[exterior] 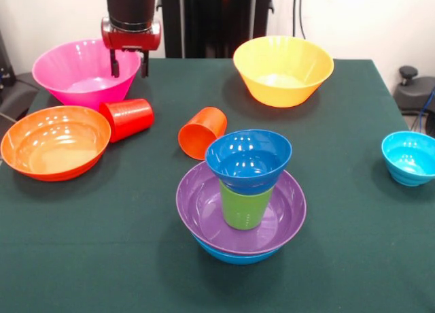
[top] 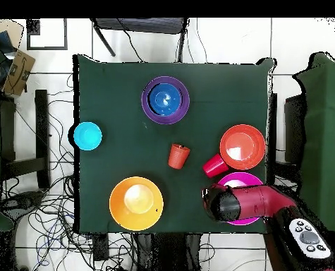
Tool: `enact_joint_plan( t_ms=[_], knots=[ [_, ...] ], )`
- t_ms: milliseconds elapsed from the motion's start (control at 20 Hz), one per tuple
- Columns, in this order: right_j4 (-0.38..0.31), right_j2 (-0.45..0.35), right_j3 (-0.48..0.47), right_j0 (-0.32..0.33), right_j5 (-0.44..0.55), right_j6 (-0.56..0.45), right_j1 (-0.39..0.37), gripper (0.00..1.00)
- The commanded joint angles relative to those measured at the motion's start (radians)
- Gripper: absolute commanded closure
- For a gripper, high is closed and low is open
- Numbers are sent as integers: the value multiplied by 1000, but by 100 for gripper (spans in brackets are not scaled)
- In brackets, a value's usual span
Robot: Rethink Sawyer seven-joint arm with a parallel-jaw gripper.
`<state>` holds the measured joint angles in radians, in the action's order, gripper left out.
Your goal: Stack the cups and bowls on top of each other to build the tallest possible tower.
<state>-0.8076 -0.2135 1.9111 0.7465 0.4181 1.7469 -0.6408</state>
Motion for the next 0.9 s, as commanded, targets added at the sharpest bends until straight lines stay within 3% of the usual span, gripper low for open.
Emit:
enact_joint_plan(
  t_ms=[50,400,450,600,900],
  knots=[
    [-68,-11,39,-39,-130,67,66,0],
    [-100,129,-18,-163,-205,142,106,0],
    [-90,167,-30,-195,-224,139,113,100],
    [-113,262,-72,-300,-274,221,132,100],
    [-14,375,-139,-488,-210,296,69,100]
  ],
)
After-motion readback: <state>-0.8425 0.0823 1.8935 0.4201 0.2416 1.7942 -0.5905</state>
